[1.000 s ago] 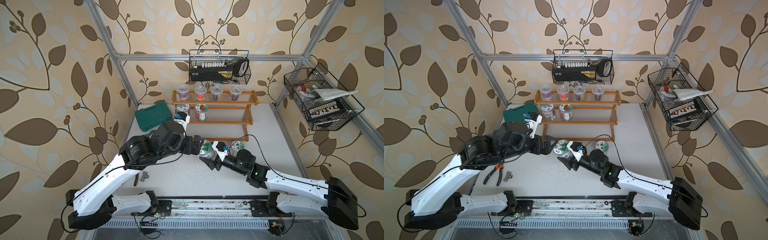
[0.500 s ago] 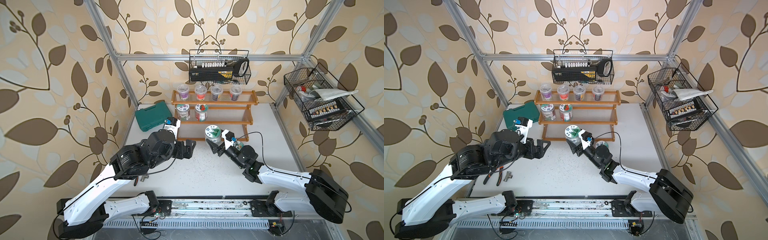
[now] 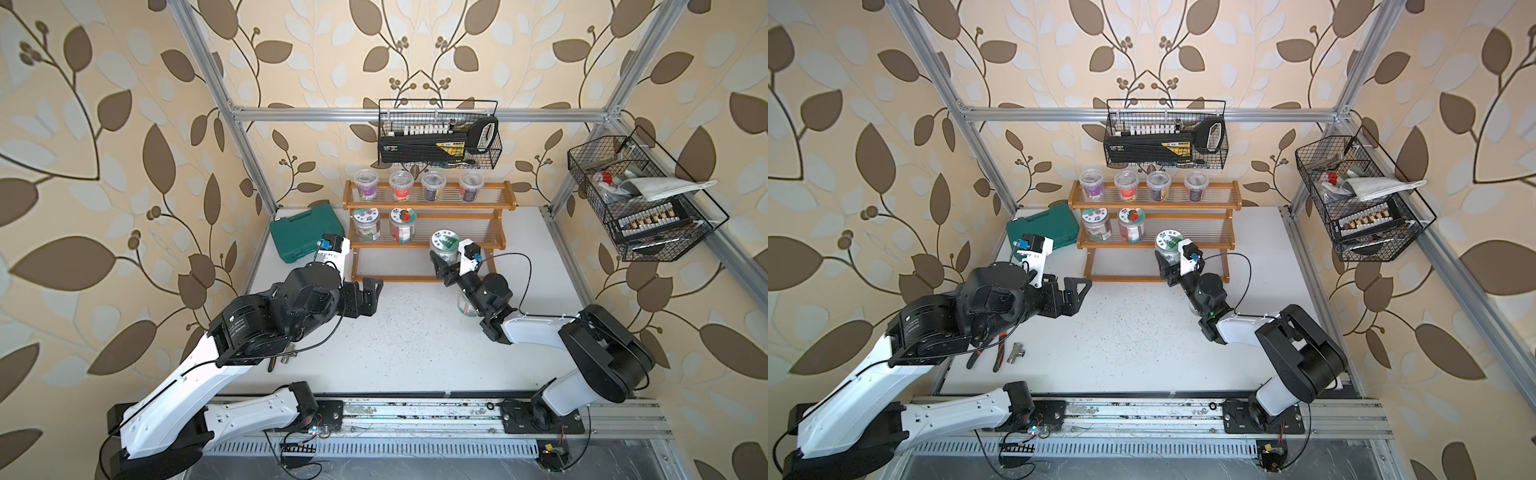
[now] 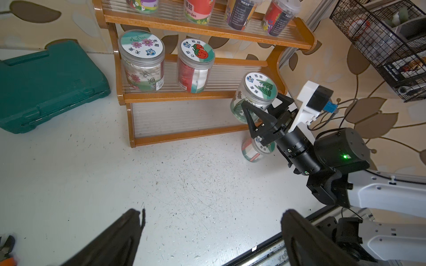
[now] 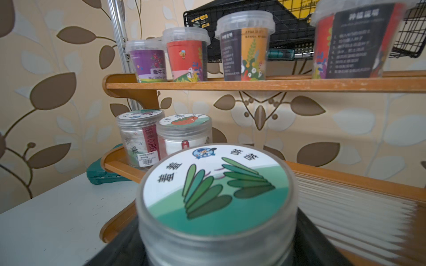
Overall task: Place the seed container on the shelf
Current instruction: Place the seed jar on the shelf.
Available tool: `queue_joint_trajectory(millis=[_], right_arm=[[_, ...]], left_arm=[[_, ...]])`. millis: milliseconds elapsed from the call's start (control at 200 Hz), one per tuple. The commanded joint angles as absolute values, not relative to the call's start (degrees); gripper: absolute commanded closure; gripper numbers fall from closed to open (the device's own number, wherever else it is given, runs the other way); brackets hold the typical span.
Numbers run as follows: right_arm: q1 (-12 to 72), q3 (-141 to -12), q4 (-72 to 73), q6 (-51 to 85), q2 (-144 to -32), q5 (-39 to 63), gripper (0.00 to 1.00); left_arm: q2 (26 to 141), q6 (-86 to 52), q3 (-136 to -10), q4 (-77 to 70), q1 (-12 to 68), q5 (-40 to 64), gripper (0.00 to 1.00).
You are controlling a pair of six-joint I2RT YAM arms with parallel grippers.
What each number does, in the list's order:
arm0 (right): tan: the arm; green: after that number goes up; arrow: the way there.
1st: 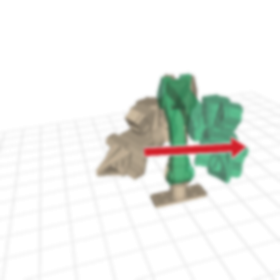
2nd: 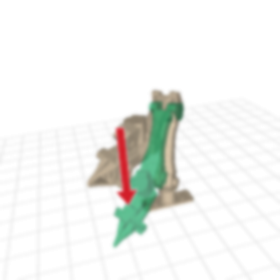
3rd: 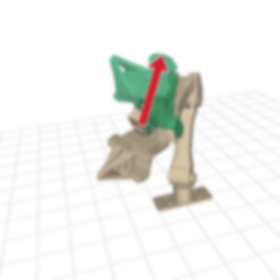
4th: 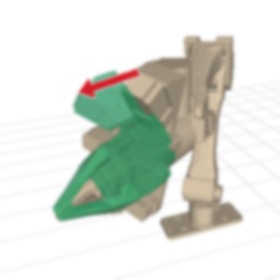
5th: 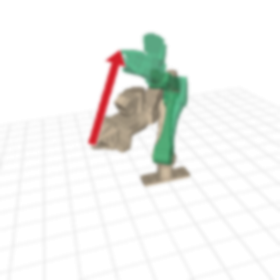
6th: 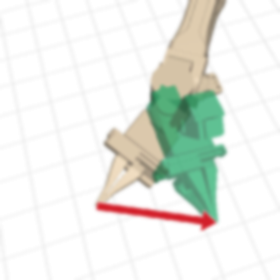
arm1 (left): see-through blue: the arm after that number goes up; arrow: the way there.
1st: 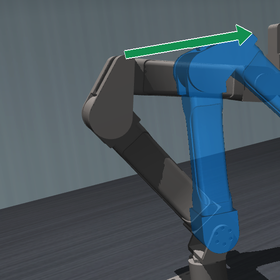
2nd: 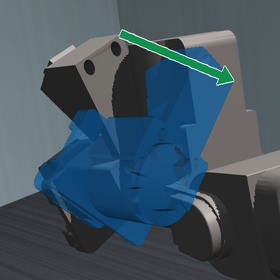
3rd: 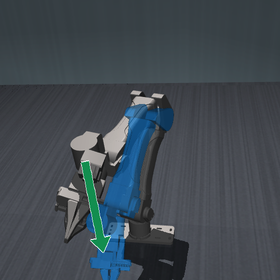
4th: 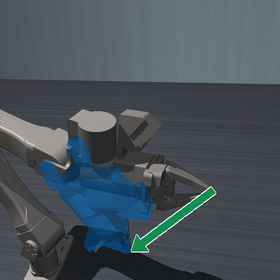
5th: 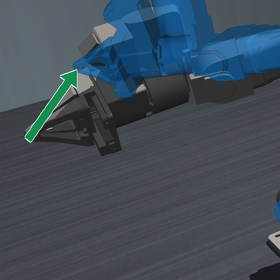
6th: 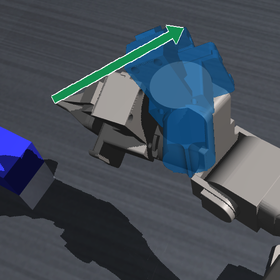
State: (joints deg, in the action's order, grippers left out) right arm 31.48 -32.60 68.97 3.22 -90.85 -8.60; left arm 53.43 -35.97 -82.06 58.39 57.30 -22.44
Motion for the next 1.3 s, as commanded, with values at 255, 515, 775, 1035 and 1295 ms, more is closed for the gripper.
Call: queue_joint_trajectory(millis=[255,515,775,1035,1295], right_arm=[[29.0,-38.8,73.3,5.0,-94.5,-4.9,0.51],[27.2,-41.9,72.3,5.5,-97.8,-3.7,0.51],[26.2,-45.9,71.0,5.4,-101.6,-2.5,0.51],[26.1,-48.5,68.9,4.7,-103.6,-1.9,0.51],[25.3,-51.2,67.2,4.5,-105.9,-1.5,0.5]], left_arm=[[53.3,-34.2,-81.2,58.4,56.4,-25.0,0.02],[53.3,-34.0,-80.9,58.5,56.1,-25.4,0.02],[53.3,-33.8,-80.6,58.9,55.7,-26.0,0.02],[53.4,-33.9,-80.5,58.7,55.3,-25.9,0.02],[53.4,-34.1,-80.3,59.0,55.2,-25.9,0.02]])
